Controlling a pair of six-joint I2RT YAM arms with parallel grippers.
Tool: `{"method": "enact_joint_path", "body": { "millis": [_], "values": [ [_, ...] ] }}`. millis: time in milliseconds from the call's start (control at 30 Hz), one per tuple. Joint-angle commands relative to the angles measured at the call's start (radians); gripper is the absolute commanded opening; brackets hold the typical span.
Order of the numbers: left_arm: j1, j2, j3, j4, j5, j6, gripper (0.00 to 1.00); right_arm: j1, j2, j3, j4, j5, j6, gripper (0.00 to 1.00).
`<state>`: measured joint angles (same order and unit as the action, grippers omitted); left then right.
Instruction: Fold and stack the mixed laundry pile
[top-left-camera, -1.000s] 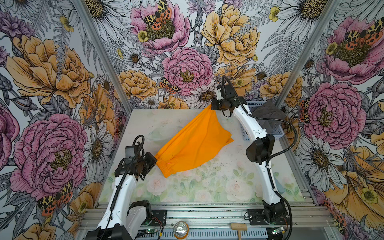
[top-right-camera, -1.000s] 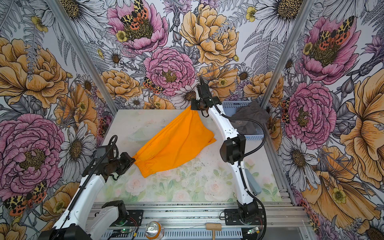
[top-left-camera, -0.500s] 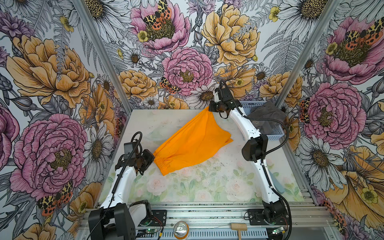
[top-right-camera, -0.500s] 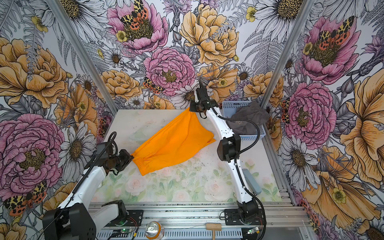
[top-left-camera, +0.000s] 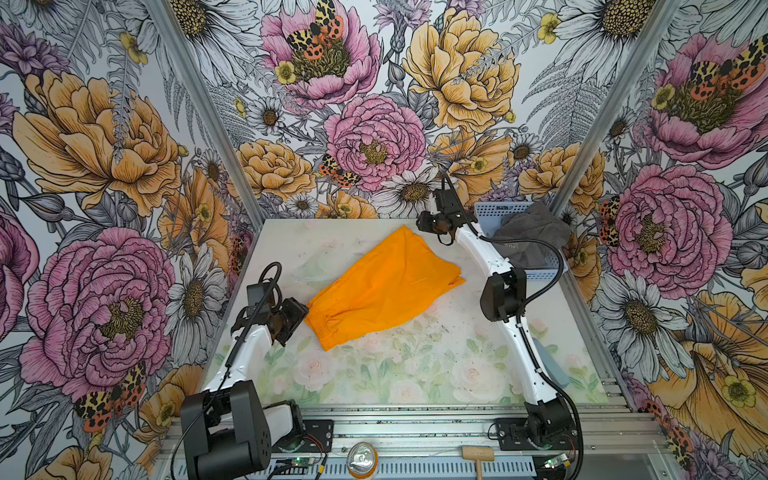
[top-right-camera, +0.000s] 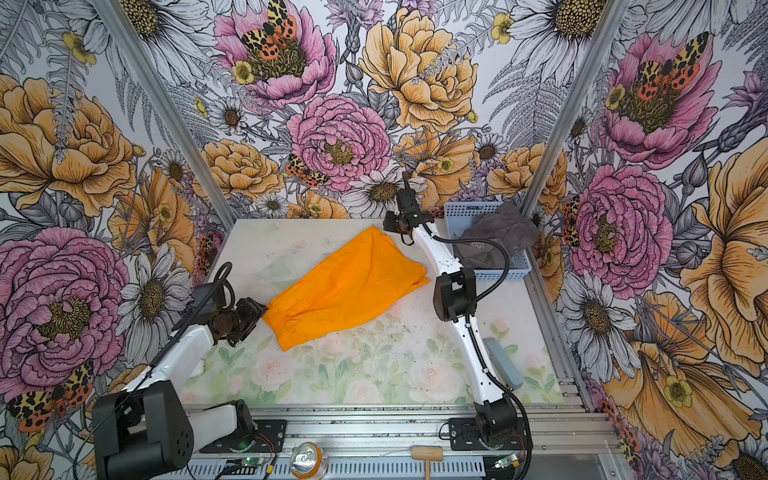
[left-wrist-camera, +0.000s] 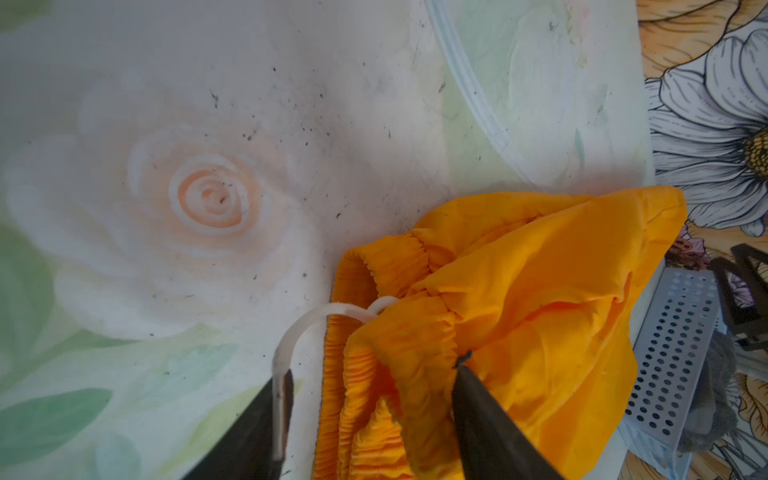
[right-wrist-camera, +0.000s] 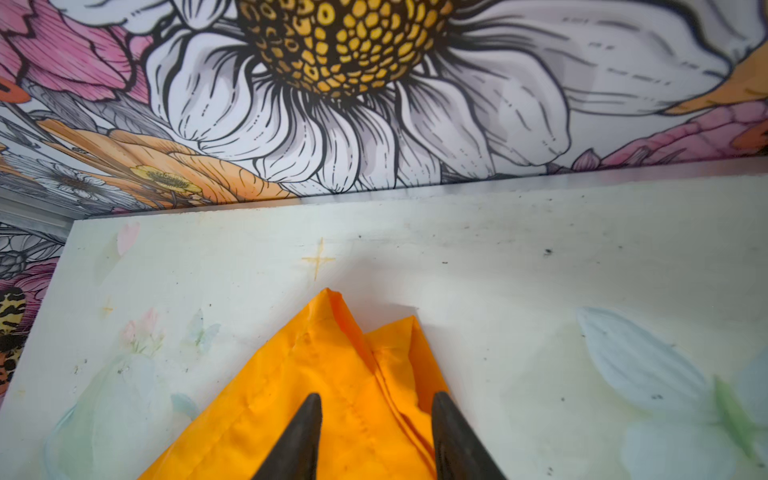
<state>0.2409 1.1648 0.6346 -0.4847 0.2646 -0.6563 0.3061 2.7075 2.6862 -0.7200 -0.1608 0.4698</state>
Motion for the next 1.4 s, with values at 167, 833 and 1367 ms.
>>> {"method": "enact_joint_path", "body": {
  "millis": [167, 833, 1367],
  "values": [
    [0.002, -0.155, 0.049, -0.091, -0.083, 0.028, 0.79, -0.002, -0.304, -0.355, 0.031, 0.065, -0.092, 0.48],
    [-0.201, 0.108, 0.232, -0.103, -0.07, 0.185, 0.71, 0.017, -0.486, -0.96, -0.012, 0.225, -0.16, 0.44],
    [-0.17, 0.504, 0.417, -0.105, -0.084, 0.326, 0.68, 0.087, -0.838, -1.51, -0.055, 0.258, 0.028, 0.4]
  ]
}}
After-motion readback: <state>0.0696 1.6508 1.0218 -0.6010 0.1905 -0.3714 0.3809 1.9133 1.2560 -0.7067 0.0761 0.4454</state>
